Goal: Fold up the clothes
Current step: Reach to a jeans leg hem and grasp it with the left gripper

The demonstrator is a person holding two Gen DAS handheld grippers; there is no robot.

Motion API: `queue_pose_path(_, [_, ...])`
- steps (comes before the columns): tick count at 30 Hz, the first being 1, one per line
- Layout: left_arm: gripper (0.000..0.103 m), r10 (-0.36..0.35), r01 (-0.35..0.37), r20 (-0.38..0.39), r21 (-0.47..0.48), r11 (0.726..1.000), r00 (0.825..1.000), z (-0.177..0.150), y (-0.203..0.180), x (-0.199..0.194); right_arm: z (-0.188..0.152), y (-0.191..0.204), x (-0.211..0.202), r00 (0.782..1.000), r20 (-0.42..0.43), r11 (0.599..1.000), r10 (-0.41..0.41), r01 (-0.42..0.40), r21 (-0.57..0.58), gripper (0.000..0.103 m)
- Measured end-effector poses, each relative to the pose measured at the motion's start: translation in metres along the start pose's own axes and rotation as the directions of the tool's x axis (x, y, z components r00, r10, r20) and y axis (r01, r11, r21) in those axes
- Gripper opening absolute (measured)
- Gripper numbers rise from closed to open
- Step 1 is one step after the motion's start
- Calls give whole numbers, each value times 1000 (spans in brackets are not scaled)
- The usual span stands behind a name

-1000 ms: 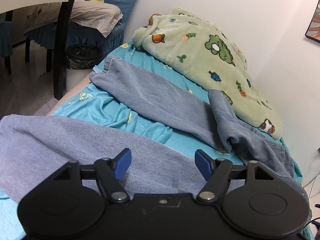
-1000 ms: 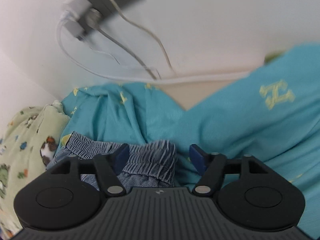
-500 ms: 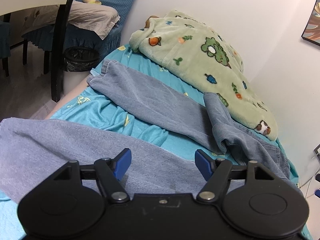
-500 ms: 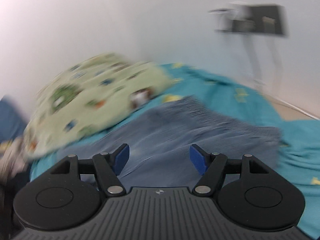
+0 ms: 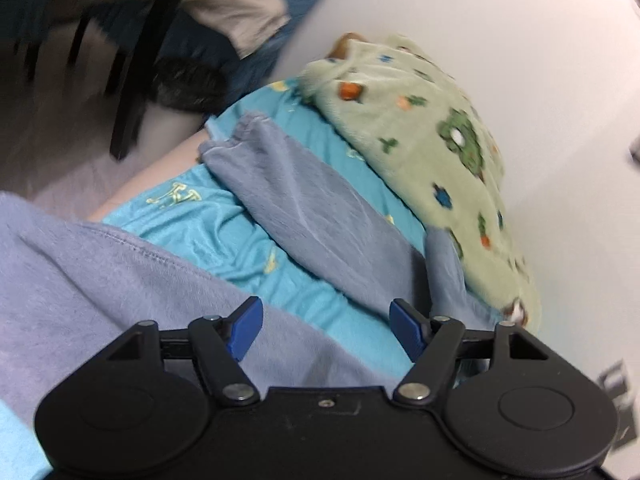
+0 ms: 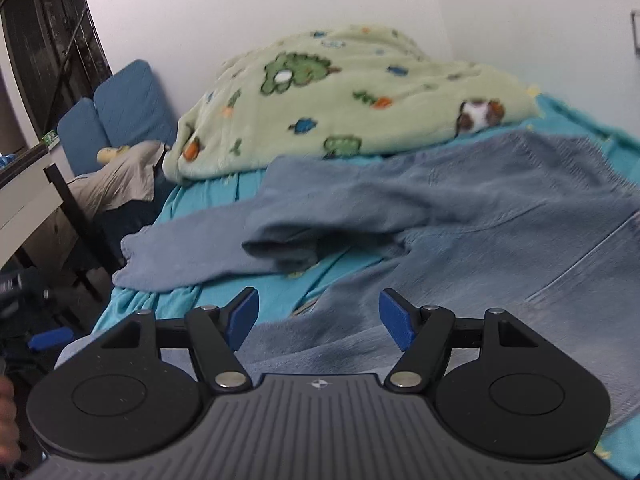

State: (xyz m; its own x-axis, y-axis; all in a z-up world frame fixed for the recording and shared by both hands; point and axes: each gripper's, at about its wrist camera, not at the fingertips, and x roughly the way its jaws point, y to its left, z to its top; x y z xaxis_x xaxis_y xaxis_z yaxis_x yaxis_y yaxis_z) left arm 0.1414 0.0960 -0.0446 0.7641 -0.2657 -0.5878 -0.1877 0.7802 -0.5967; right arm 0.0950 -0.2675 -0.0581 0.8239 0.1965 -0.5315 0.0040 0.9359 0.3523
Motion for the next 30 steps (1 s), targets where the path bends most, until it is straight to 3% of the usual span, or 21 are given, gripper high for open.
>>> queue_pose_path(4, [65,-16,13,-21,-151,988,1000,27,25,36,-2,-1,12,999,-26,999,29,-28,17,69])
queue_pose_path(9, [59,-38,37,2,-275,961,999,41,51,81,-3,2,21,996,-49,997,71,-69,45,70])
queue_pose_path(21, [54,50,-24,74,-316,948,996,83,67,145,-1,-4,40,988,-98,985,121,-107,135,70])
queue_pose_path(24, [32,58,-31,80,-302,953,995,94,69,153,-1,-5,43,987,-105,984,122,-107,143,70])
queue_pose_path(26, [2,78,-49,81,-308,950,994,100,72,155,-2,-5,45,987,-106,985,122,-107,135,70])
queue_pose_path(30, [1,79,-46,156,-203,978,985,108,57,132,-4,-5,49,986,-123,987,116,-101,122,70])
